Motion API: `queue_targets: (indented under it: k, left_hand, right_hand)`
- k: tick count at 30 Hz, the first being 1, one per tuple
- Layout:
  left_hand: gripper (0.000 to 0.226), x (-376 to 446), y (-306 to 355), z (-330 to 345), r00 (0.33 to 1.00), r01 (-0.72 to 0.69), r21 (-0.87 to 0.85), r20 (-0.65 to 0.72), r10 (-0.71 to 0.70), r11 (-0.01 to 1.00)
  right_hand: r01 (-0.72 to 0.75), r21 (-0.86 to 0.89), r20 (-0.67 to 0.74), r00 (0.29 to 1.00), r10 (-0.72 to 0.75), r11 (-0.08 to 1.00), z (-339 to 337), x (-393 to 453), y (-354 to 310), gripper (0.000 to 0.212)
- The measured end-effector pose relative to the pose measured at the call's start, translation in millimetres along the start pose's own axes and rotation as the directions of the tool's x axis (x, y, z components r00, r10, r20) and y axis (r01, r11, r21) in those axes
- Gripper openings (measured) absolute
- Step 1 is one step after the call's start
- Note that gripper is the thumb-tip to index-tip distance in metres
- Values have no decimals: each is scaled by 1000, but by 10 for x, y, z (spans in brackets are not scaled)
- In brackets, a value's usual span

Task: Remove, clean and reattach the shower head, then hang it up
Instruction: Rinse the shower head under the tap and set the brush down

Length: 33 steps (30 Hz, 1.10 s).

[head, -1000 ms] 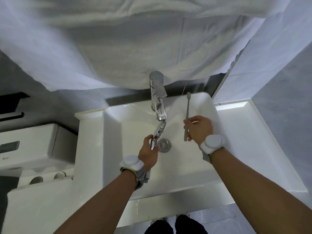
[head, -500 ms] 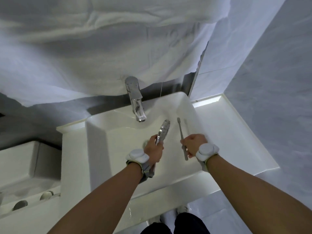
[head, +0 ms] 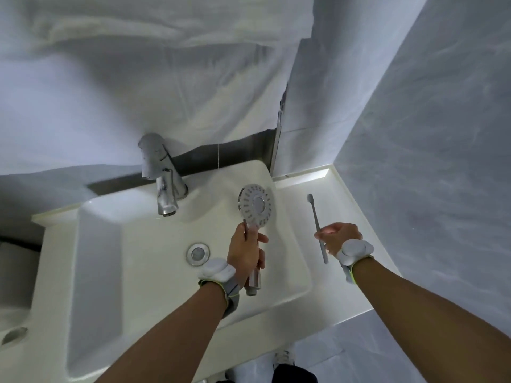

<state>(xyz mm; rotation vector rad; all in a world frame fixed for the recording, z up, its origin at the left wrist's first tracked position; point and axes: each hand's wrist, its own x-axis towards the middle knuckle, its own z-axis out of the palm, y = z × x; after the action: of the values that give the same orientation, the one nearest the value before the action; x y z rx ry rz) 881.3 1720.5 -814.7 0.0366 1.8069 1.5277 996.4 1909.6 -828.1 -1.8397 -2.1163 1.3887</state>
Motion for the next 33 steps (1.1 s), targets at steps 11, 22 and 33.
queue_targets:
  k: [11,22,33]
  left_hand:
    - [27,112,-320,120,987,-5,-141,-157,-18,990]
    - [30,-73,-128,-4,969,-8,73,-247,26,997]
    - [61,-560,62,-769,968,-108,847,-30,249,520]
  right_hand:
    - [192,-523,299,954,-32,831,278,781,537,38]
    - [219,-86,76,974,-213,972,129,287,-181,20]
    - [242,195,238,928,-285,951,677,-768,-752,9]
